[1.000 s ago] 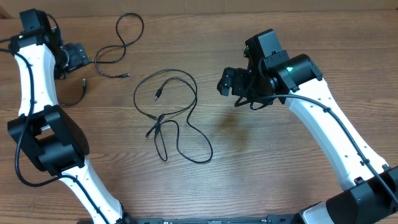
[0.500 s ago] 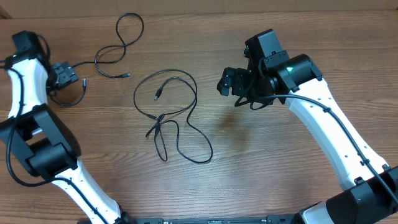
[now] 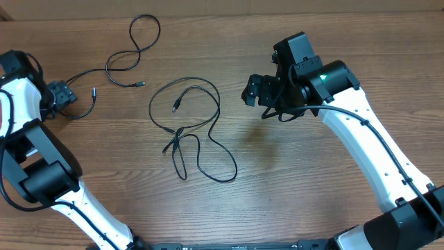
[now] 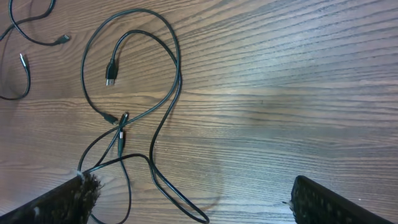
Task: Untangle cables
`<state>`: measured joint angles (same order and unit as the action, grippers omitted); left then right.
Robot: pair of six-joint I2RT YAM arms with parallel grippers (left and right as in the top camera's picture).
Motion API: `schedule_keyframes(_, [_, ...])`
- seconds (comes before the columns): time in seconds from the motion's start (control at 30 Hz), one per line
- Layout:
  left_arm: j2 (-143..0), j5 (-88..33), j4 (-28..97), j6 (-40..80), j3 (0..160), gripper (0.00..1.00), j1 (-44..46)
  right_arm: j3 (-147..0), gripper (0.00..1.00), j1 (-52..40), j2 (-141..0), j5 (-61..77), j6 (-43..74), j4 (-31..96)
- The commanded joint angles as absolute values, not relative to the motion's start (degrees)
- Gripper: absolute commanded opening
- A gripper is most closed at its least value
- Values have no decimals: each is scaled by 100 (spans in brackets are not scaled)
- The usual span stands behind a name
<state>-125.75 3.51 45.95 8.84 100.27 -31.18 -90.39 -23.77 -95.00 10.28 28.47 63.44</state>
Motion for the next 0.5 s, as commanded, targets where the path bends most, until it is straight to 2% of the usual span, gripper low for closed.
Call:
schedule_keyframes(0.0, [-12536, 97, 4318, 722, 9710, 82, -3074, -9006, 98, -2416, -9529, 1059, 2816, 6320])
schedule_keyframes(0.07, [-12536, 104, 4169, 725, 9594, 70, -3074, -9006, 98, -2416, -9529, 1061, 2816, 6320])
schedule_keyframes(0.13, [-12536, 104, 4069, 725, 9518, 51, -3081, -9006, 98, -2416, -9529, 1061, 2816, 6322])
schedule_keyframes(0.2, [-12536, 104, 3977, 725, 9496, 39, -3089, -9004, 98, -2416, -9529, 1061, 2818, 6316])
schedule_keyframes(0.47, [-12560, 102, 3763, 727, 9491, 38, -3087, -9006, 98, -2416, -9529, 1061, 2818, 6313])
